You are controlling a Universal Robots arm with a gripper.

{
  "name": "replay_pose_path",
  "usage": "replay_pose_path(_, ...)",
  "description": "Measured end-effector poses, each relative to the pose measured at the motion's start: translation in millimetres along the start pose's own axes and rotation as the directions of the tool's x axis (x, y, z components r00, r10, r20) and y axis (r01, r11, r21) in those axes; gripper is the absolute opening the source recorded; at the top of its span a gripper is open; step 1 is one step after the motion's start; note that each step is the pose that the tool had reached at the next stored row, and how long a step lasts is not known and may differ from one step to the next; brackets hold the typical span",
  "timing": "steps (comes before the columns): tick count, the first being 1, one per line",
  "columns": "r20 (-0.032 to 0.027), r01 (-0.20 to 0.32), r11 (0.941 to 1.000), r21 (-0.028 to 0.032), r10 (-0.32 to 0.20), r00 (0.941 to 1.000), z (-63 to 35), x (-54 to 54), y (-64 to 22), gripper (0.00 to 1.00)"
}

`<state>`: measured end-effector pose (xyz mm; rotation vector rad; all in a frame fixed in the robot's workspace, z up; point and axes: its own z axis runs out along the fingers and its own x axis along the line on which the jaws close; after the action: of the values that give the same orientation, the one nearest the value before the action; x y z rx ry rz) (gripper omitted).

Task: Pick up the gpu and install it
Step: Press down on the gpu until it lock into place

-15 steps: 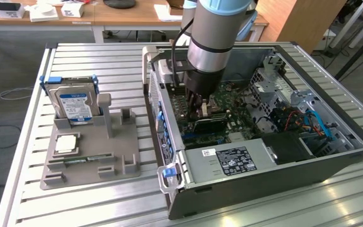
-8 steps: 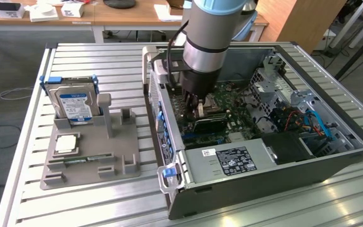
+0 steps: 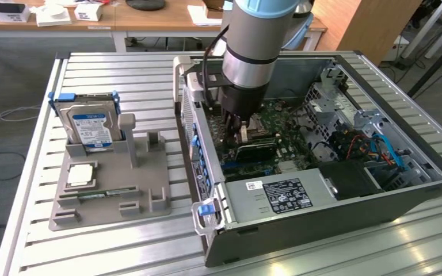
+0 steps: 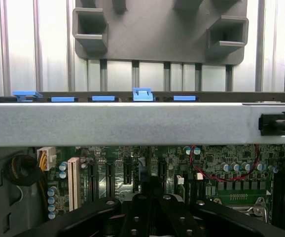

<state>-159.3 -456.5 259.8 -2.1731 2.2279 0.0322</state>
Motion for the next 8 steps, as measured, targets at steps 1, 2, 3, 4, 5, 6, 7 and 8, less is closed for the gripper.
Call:
replay_pose_path(1, 0.0004, 0.000, 1.0000, 0.0001, 0.000, 1.0000, 0.2, 0.0, 0.0, 0.11)
replay_pose_path(2, 0.0005, 0.000, 1.0000, 0.0002, 0.000, 1.0000, 0.2, 0.0, 0.0, 0.11)
replay_pose_path(3, 0.0005, 0.000, 1.0000, 0.0003, 0.000, 1.0000, 0.3, 0.0, 0.0, 0.11)
replay_pose_path(4, 0.0003, 0.000, 1.0000, 0.0002, 0.000, 1.0000, 0.3, 0.0, 0.0, 0.11)
replay_pose_path(5, 0.0003, 0.000, 1.0000, 0.0001, 0.000, 1.0000, 0.3, 0.0, 0.0, 0.11)
replay_pose_path(6, 0.0003, 0.000, 1.0000, 0.0002, 0.000, 1.0000, 0.4, 0.0, 0.0, 0.11)
replay_pose_path(7, 0.0005, 0.000, 1.0000, 0.0003, 0.000, 1.0000, 0.4, 0.0, 0.0, 0.11)
replay_pose_path(8, 0.0006, 0.000, 1.0000, 0.0003, 0.000, 1.0000, 0.5, 0.0, 0.0, 0.11)
